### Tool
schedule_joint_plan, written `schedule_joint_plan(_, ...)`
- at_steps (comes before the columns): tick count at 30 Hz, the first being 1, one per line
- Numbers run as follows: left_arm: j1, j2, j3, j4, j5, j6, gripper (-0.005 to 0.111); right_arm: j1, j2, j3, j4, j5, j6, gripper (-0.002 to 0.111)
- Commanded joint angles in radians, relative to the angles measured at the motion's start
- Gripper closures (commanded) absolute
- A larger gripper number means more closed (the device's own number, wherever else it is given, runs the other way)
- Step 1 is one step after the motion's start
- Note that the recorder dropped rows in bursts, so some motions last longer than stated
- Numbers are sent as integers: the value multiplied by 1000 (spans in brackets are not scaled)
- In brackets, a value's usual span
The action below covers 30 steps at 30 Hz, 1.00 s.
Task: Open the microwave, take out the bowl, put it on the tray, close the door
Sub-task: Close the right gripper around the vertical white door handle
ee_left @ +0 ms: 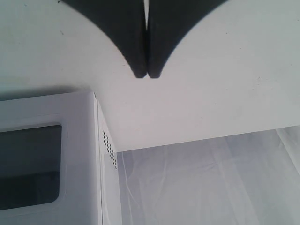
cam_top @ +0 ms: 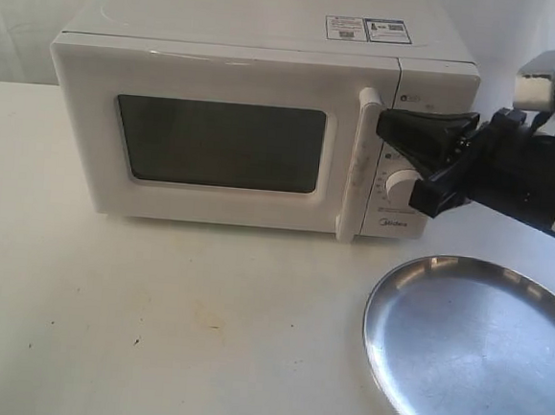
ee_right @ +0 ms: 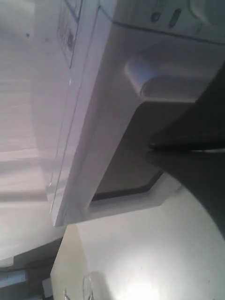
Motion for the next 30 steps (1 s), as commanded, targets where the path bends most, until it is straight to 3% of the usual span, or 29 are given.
schedule_joint_plan(1, -1, -2, -3, -8, -4, 0, 107, -54, 26, -9, -11, 24, -25, 108)
schedule_joint_plan(8, -1, -2, -3, -8, -4, 0, 107, -58, 85, -9, -35, -44, -55, 108)
schedule_joint_plan(15, -1, -2, -3, -8, -4, 0, 107, -58, 112, -9, -93, 55, -57, 107)
schedule_joint_plan(18, -1, -2, -3, -8, -4, 0, 107, -58, 112, -9, -82, 92, -79, 97)
schedule_joint_plan(24, -1, -2, -3, -8, -4, 0, 107, -58, 112, -9, -29, 98, -151, 60)
schedule_joint_plan(30, -1, -2, -3, -8, -4, 0, 107, -46, 112, -9, -72, 95, -169, 63)
